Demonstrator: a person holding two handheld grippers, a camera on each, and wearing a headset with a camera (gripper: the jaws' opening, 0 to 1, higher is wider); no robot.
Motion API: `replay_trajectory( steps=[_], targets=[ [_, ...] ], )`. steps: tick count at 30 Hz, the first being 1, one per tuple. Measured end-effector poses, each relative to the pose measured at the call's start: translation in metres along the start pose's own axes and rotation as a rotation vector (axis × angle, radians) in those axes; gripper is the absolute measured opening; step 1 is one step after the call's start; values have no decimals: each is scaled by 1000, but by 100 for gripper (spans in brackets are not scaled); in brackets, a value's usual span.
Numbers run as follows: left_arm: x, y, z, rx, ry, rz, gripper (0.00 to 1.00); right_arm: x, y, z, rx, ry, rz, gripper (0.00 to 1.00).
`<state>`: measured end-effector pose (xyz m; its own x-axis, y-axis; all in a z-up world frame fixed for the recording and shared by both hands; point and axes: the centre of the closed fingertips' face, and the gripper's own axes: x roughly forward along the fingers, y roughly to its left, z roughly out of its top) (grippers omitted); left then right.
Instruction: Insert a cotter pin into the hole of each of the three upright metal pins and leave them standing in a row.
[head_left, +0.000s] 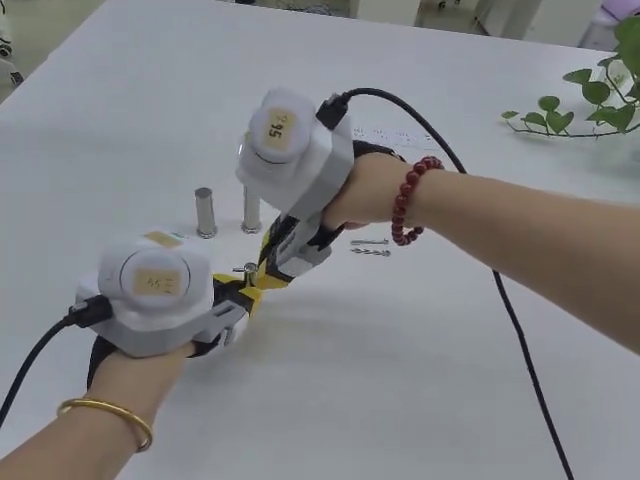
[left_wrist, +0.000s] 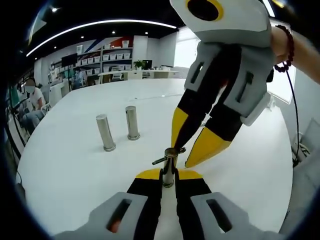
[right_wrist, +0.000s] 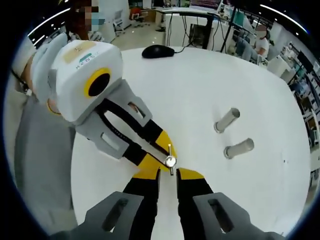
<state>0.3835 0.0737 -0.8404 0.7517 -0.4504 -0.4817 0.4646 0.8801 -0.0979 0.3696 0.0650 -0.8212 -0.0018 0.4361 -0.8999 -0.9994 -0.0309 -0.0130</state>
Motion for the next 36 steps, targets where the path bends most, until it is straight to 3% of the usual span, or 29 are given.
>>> replay_trajectory(
  steps=[7,10,16,32,36],
  targets=[
    [0,0,0,-2,0,-1,7,-6,-3,-6,14,-30,-26,12],
    [0,0,0,-4,0,-2,7,-7,-8,-1,-24,-58,-54,4],
    [0,-1,0,-4,1,-4,7,-5,-4,4,-10,-61,-40,3],
    [2,1,-3,4,18,-7,8,-6,-4,0,36,-64,-42,9],
    [1,1,-7,-2,35,-9,15,-8,-4,-2,46,-63,-44,11]
  ],
)
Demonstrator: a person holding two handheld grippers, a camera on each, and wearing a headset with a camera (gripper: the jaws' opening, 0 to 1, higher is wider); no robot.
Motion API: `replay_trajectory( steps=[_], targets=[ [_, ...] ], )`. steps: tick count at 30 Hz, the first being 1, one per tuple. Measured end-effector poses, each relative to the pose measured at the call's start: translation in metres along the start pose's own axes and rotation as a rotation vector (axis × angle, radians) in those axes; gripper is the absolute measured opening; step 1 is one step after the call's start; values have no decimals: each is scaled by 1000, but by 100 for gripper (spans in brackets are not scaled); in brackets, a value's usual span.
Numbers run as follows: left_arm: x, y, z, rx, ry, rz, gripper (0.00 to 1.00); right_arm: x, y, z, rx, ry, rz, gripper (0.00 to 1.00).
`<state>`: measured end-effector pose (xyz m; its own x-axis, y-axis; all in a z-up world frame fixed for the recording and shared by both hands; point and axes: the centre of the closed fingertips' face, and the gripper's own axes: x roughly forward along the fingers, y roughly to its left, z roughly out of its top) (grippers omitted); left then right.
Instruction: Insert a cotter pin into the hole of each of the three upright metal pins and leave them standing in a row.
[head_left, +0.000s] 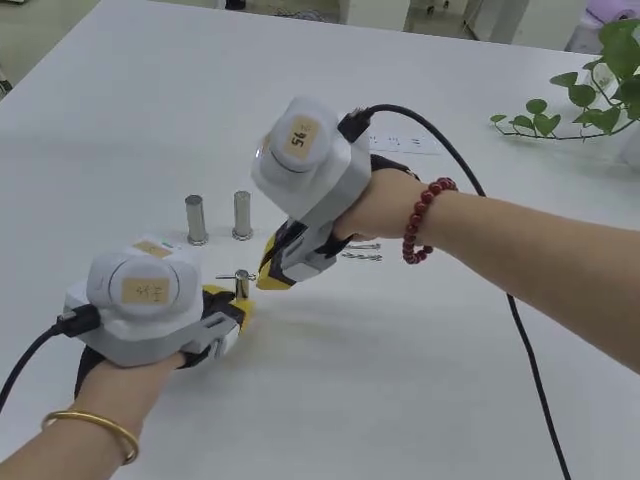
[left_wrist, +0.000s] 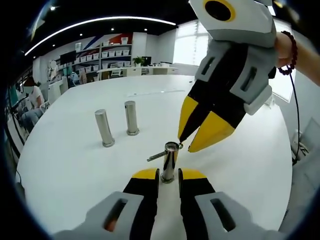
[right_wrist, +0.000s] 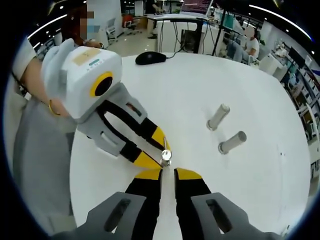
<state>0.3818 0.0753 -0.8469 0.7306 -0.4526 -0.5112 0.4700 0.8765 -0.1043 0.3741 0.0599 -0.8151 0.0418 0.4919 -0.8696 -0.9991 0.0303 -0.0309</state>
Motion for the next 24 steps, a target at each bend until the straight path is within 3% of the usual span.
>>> replay_trajectory(
  steps=[5,9,15,20,23,24],
  targets=[
    [-4,0,2,-7,-3,-3,23,-5,-7,2,34,-31,-20,13],
    [-11,-2,3,-16,-3,-18,31,-8,-18,4,68,-55,-66,15],
    [-18,3,6,-22,-12,-3,39,-11,-36,18,156,-165,-112,18],
    [-28,4,10,-62,-41,-6,44,-8,-54,31,225,-256,-164,23],
    [-32,5,11,-69,-52,-3,47,-5,-65,33,235,-274,-192,26],
    [-33,5,12,-73,-57,-2,48,-5,-71,34,212,-284,-226,27]
  ],
)
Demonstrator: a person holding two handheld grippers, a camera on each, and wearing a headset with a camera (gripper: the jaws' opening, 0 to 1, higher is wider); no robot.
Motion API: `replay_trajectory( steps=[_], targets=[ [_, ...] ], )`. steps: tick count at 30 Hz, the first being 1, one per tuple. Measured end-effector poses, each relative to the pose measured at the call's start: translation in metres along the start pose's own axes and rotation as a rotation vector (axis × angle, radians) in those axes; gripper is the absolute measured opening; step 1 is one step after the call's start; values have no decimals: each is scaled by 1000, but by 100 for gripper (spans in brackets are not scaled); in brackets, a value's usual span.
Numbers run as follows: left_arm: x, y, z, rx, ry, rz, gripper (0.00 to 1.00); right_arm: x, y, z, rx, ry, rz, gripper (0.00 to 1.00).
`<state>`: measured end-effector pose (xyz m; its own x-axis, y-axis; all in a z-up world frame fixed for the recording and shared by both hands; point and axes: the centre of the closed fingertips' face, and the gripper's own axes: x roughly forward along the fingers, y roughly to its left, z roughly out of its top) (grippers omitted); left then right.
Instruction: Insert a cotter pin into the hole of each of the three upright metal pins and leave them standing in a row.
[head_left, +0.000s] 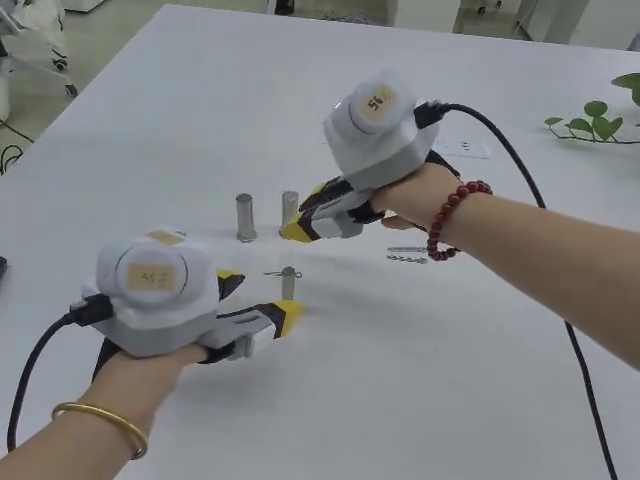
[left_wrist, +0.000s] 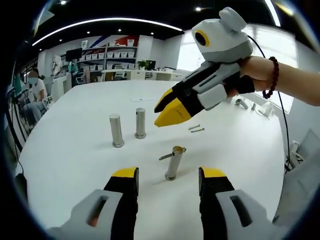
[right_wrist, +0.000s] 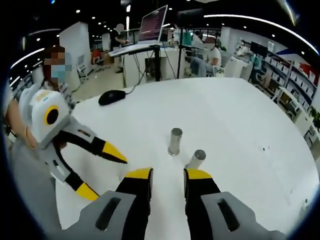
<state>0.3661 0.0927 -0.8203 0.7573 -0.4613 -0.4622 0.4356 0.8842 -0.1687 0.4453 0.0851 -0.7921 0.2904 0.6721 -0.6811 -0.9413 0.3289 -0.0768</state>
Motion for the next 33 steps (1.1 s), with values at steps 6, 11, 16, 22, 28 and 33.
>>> replay_trajectory(
  steps=[6,11,16,22,28,33],
  targets=[
    [-9,4,8,-20,-32,17,56,16,-19,-2,5,-35,-68,27],
    [-16,6,9,-7,-39,31,60,30,-28,-7,101,-71,-82,29],
    [-22,4,11,-21,-54,22,62,38,-38,-8,173,-104,-83,28],
    [-24,1,14,-15,-62,19,62,50,-47,-8,217,-148,-76,27],
    [-25,-3,17,-1,-69,16,61,55,-50,-6,209,-173,-95,17],
    [-25,-5,17,1,-65,14,59,52,-50,-5,240,-201,-106,15]
  ],
)
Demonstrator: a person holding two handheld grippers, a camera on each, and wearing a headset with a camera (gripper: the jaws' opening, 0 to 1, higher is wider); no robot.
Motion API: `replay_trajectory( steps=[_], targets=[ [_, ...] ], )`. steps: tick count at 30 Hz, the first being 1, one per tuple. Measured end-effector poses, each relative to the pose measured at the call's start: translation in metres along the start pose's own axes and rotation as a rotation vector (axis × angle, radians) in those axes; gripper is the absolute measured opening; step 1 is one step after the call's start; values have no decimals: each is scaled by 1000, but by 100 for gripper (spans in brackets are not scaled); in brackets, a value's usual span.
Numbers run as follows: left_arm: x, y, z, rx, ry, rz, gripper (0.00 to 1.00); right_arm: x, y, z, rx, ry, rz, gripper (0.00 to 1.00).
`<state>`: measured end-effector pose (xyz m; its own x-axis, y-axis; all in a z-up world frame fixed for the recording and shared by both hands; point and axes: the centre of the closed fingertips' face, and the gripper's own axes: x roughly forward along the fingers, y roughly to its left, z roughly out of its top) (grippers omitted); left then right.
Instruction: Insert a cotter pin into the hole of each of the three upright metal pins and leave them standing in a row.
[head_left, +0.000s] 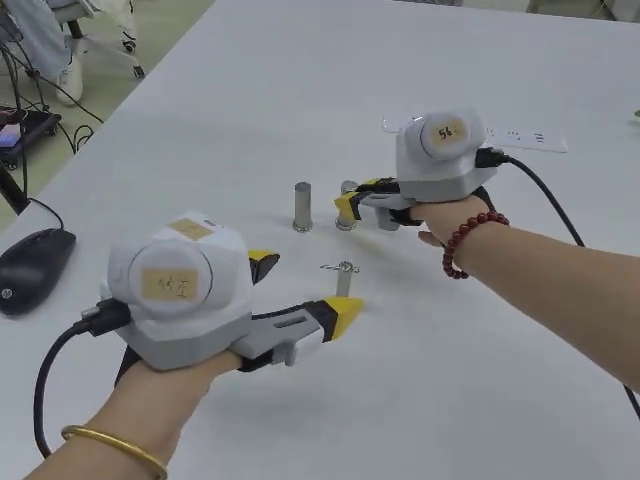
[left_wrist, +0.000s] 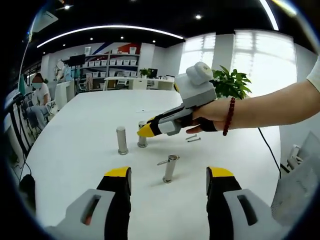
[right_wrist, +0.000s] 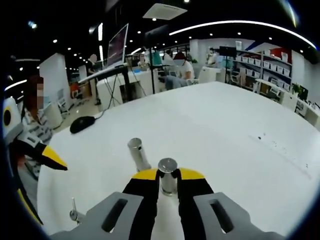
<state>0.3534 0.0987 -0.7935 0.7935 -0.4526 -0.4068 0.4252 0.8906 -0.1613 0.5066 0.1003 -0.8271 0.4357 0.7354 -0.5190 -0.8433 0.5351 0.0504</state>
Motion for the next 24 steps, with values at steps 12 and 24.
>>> replay_trajectory(
  steps=[12,24],
  targets=[
    [-4,0,-1,-4,0,12,59,-8,3,-1,-50,28,-44,13],
    [-6,-3,4,4,-15,14,58,-34,2,-1,2,19,-89,13]
  ],
)
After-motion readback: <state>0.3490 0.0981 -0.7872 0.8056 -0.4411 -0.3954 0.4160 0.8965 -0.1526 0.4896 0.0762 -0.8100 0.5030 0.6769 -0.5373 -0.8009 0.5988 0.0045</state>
